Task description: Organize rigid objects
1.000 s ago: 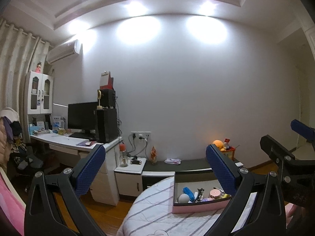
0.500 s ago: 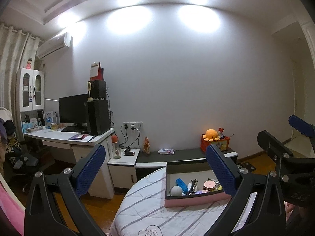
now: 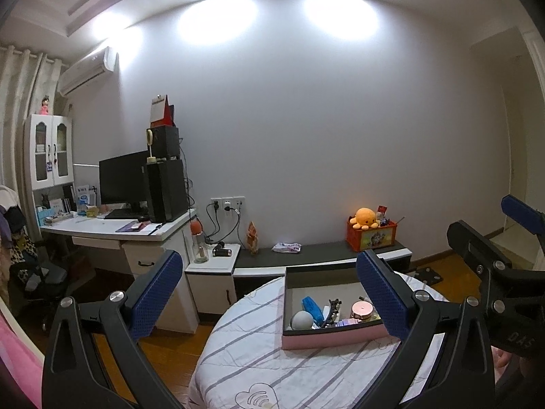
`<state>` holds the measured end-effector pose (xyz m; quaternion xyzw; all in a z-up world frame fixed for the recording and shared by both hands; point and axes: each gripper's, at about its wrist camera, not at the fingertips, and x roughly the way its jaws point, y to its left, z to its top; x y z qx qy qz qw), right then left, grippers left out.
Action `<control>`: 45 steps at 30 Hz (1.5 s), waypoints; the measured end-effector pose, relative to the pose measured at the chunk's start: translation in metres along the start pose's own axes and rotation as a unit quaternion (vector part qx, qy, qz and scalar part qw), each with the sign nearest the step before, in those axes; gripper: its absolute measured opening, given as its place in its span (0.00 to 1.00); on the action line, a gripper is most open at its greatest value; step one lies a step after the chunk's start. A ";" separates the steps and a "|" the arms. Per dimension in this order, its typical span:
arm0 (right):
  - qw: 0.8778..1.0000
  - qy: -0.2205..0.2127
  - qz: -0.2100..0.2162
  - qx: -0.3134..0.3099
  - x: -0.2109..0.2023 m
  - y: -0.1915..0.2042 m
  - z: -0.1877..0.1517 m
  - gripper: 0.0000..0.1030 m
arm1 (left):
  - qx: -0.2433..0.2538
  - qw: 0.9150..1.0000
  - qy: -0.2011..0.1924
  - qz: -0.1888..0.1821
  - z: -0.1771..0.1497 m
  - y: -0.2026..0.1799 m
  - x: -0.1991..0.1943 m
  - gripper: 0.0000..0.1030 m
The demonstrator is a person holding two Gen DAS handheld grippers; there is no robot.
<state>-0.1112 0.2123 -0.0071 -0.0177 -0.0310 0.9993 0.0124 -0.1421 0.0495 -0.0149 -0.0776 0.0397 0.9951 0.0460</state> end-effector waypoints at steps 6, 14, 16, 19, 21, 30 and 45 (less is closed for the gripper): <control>1.000 0.005 -0.003 0.001 0.000 -0.002 0.000 1.00 | 0.002 1.000 0.005 -0.003 0.000 -0.004 0.000 1.00; 1.000 -0.016 -0.001 -0.001 -0.009 0.002 0.010 1.00 | -0.002 0.999 -0.030 0.011 0.010 0.000 -0.018 1.00; 1.000 -0.026 0.000 -0.003 -0.013 0.003 0.011 1.00 | -0.002 0.999 -0.046 0.021 0.012 0.001 -0.025 1.00; 0.999 -0.036 0.004 -0.003 -0.017 0.006 0.014 1.00 | -0.003 0.998 -0.061 0.030 0.015 0.003 -0.032 1.00; 0.999 -0.040 0.006 -0.005 -0.018 0.008 0.016 1.00 | -0.006 0.998 -0.062 0.030 0.016 0.005 -0.035 1.00; 0.999 -0.045 0.004 -0.014 -0.022 0.013 0.017 1.00 | -0.011 0.998 -0.062 0.031 0.017 0.011 -0.037 1.00; 0.999 -0.040 0.005 -0.014 -0.022 0.016 0.016 1.00 | -0.011 0.998 -0.057 0.032 0.014 0.013 -0.037 1.00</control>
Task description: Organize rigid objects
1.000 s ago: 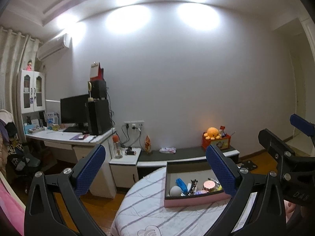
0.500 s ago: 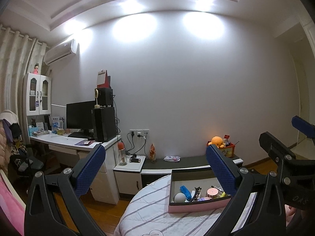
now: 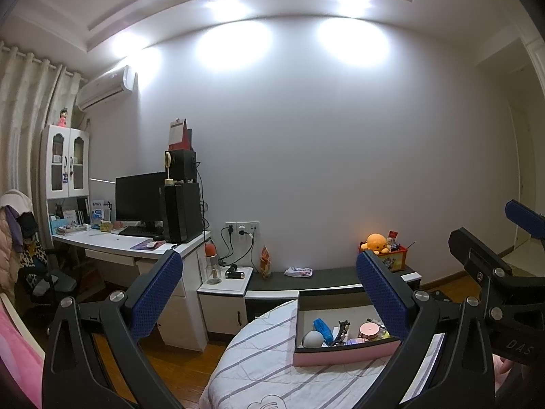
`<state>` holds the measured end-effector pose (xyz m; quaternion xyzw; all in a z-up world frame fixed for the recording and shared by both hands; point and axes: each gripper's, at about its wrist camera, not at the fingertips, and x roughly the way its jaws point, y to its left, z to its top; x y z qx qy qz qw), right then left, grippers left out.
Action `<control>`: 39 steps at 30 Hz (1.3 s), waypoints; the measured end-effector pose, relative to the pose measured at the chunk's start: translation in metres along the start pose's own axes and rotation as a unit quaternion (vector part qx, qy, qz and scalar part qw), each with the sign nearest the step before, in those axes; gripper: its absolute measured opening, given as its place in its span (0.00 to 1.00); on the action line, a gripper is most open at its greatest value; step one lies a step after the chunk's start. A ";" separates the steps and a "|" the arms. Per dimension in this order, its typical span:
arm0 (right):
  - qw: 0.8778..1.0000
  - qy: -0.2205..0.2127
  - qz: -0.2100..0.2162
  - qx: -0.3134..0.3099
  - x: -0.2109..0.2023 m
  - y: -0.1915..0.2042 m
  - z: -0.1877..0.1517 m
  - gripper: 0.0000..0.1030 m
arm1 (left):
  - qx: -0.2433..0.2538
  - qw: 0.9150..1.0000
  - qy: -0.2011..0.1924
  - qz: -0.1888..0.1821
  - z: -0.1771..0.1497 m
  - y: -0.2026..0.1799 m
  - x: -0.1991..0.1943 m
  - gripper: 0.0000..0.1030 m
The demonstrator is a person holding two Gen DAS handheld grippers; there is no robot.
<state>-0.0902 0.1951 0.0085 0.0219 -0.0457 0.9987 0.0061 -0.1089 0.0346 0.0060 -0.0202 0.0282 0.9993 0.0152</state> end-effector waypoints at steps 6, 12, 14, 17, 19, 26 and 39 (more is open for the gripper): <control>1.000 0.002 -0.001 -0.001 0.000 0.001 -0.001 1.00 | 0.001 1.000 0.001 0.001 0.000 0.000 -0.001 1.00; 1.000 0.002 -0.002 -0.002 0.000 0.003 -0.001 1.00 | 0.001 1.000 0.002 0.001 0.000 0.000 -0.001 1.00; 1.000 0.002 -0.002 -0.002 -0.001 0.003 -0.001 1.00 | 0.001 1.000 0.002 0.001 0.000 0.000 0.000 1.00; 1.000 0.003 -0.001 -0.002 0.000 0.003 -0.001 1.00 | 0.001 1.000 0.003 0.001 -0.001 0.001 -0.001 1.00; 1.000 0.004 -0.001 -0.003 0.000 0.003 -0.002 1.00 | 0.001 1.000 0.003 0.001 -0.001 0.001 -0.001 1.00; 1.000 0.005 -0.002 -0.002 0.000 0.004 -0.002 1.00 | 0.000 1.000 0.004 0.001 -0.002 0.002 -0.003 1.00; 1.000 0.004 -0.004 -0.005 0.000 0.005 -0.003 1.00 | 0.000 1.000 0.004 0.001 -0.002 0.002 -0.004 1.00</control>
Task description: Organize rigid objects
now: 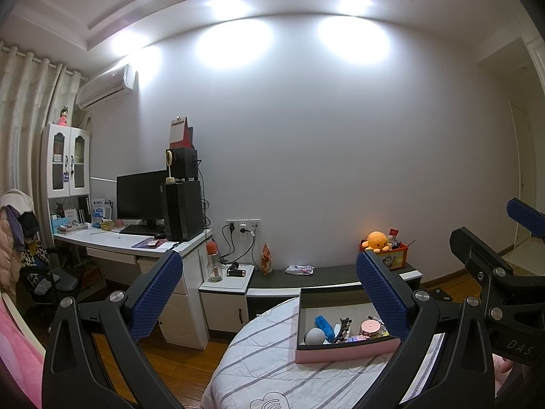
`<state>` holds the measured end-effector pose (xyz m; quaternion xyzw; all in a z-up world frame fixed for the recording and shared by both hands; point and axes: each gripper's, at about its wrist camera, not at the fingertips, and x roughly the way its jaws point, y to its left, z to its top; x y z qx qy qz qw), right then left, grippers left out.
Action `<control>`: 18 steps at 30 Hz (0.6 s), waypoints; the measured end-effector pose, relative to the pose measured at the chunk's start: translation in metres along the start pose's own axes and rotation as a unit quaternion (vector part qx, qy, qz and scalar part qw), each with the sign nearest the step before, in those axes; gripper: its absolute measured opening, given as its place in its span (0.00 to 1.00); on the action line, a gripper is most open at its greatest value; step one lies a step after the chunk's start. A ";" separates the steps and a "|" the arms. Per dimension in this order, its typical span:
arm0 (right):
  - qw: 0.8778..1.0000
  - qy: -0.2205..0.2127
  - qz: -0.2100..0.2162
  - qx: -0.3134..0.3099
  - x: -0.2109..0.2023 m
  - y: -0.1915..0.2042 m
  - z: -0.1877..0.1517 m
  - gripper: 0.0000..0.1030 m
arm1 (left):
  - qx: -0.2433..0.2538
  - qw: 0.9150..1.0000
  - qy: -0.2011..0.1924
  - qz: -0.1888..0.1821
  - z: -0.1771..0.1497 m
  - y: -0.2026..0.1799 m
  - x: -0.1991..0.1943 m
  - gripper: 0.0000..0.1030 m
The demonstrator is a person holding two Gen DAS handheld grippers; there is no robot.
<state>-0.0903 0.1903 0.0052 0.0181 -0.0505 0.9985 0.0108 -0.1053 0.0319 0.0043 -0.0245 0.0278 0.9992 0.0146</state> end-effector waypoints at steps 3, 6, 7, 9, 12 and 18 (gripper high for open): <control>1.000 0.000 0.000 -0.001 -0.001 0.001 0.000 1.00 | 0.000 1.000 0.000 0.000 0.000 0.001 -0.001 1.00; 1.000 0.002 0.000 -0.001 -0.001 0.001 -0.001 1.00 | 0.000 1.000 0.000 0.000 0.000 0.001 -0.001 1.00; 1.000 0.001 0.000 -0.001 -0.001 0.000 0.000 1.00 | 0.000 1.000 0.000 0.000 0.000 0.001 -0.001 1.00; 1.000 0.001 0.000 -0.002 -0.001 0.001 0.000 1.00 | 0.000 1.000 0.000 0.001 0.000 0.001 -0.001 1.00; 1.000 0.001 -0.001 -0.001 -0.001 0.000 0.000 1.00 | 0.000 1.000 -0.002 -0.001 0.000 0.002 -0.001 1.00; 1.000 0.001 0.000 -0.001 0.001 -0.001 0.000 1.00 | -0.002 1.000 -0.006 -0.007 -0.001 0.004 -0.002 1.00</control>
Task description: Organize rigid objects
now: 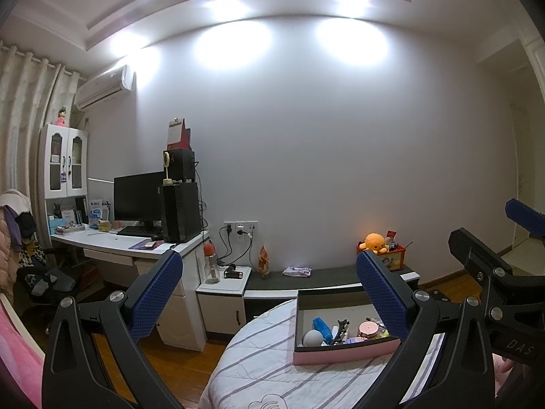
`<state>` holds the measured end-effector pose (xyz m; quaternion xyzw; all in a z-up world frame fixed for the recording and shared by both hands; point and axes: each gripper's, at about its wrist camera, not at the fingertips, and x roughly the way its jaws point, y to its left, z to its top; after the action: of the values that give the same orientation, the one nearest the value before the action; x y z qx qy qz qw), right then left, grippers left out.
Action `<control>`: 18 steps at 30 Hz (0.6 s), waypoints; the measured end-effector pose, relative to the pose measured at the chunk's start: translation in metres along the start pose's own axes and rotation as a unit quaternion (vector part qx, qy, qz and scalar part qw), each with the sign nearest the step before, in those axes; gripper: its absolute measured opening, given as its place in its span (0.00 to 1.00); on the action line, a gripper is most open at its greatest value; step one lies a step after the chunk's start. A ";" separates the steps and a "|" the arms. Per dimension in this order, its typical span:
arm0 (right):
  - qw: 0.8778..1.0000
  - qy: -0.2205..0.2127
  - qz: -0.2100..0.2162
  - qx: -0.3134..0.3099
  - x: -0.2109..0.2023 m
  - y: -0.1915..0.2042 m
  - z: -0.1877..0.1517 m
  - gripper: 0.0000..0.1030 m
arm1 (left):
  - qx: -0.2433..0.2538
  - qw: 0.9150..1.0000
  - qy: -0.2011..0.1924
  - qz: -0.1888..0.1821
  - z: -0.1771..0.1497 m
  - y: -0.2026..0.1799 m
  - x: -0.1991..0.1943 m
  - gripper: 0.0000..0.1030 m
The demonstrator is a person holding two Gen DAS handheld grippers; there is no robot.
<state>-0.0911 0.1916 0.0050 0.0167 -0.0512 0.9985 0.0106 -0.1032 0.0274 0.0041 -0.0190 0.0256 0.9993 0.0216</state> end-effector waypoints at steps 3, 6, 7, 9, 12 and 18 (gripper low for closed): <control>1.000 0.000 0.001 0.001 0.000 -0.001 0.000 1.00 | -0.002 1.000 0.002 -0.005 -0.001 0.001 0.001 1.00; 1.000 0.001 0.000 0.000 0.001 -0.001 0.000 1.00 | -0.001 1.000 0.001 -0.002 -0.001 0.001 0.001 1.00; 1.000 0.001 0.000 0.000 0.001 -0.001 -0.001 1.00 | 0.000 1.000 0.002 -0.002 -0.001 0.001 0.002 1.00; 1.000 0.002 0.000 0.001 0.001 -0.002 0.000 1.00 | 0.000 1.000 0.003 -0.002 0.000 0.001 0.002 1.00; 1.000 0.004 0.001 0.001 0.001 -0.002 -0.001 1.00 | 0.001 1.000 0.005 -0.001 0.000 0.001 0.003 1.00; 1.000 0.009 0.001 0.001 0.001 -0.002 0.000 1.00 | 0.004 1.000 0.008 0.001 -0.002 0.000 0.006 1.00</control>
<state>-0.0925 0.1940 0.0051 0.0077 -0.0503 0.9987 0.0102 -0.1090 0.0273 0.0022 -0.0271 0.0296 0.9990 0.0208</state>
